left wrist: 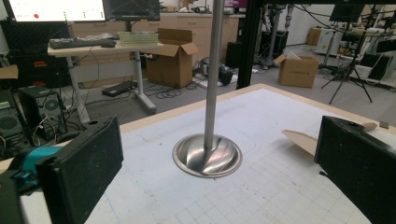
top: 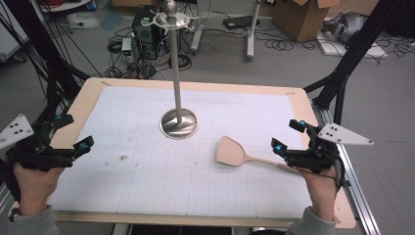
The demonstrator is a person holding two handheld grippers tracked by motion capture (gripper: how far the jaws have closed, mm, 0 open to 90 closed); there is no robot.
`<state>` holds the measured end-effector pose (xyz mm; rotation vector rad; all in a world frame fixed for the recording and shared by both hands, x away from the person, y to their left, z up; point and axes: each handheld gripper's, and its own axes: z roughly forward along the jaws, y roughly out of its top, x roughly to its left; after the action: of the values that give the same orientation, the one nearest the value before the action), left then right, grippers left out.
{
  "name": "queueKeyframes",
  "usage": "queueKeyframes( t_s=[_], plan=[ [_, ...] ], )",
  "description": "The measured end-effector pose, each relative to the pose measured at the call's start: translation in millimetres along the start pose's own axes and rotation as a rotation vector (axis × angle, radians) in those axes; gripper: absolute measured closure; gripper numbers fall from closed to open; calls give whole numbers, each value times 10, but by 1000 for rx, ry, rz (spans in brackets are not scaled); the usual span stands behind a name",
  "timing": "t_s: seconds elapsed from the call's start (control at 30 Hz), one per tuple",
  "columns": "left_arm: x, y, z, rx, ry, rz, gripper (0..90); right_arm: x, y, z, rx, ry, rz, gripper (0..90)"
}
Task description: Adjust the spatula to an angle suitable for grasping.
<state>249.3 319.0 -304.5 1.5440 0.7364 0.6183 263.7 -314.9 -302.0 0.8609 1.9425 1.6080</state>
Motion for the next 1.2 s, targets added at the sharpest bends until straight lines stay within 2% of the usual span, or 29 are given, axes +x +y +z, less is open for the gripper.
queueKeyframes(
  t_s=[0.2,0.33,0.4,0.47,0.5,0.6,0.73,0.77,0.83,0.87,0.93,1.0,1.07,1.2],
  plan=[
    [-13,2,7,10,9,-1,17,-20,-8,11,0,-9,-2,109],
    [-6,-5,23,16,6,-4,17,-17,-8,0,-10,8,-10,108],
    [6,-10,37,22,8,-7,17,-13,-15,-14,-2,23,1,108],
    [9,-12,47,18,12,-3,17,-26,-30,-23,-10,18,9,108],
    [9,-11,49,12,18,2,17,-44,-48,-45,-17,-4,26,108],
    [16,-6,61,11,12,-1,17,-55,-77,-72,-26,-3,18,108],
    [23,-8,100,16,8,-7,17,-87,-142,-131,12,-7,12,109],
    [21,-10,119,20,6,-6,17,-119,-180,-151,38,-4,17,109],
    [20,-13,149,26,3,-5,17,-130,-196,-156,44,-8,23,109],
    [18,-19,177,28,1,-6,17,-165,-241,-183,74,-14,29,109],
    [19,-23,194,30,0,-8,17,-178,-256,-190,80,-14,30,109],
    [20,-33,218,35,-3,-13,17,-236,-322,-208,118,-9,44,109],
    [27,-39,233,37,-3,-15,17,-256,-342,-205,129,-9,37,110],
    [50,-34,247,33,-4,-19,17,-286,-421,-212,174,10,40,183]
  ],
)
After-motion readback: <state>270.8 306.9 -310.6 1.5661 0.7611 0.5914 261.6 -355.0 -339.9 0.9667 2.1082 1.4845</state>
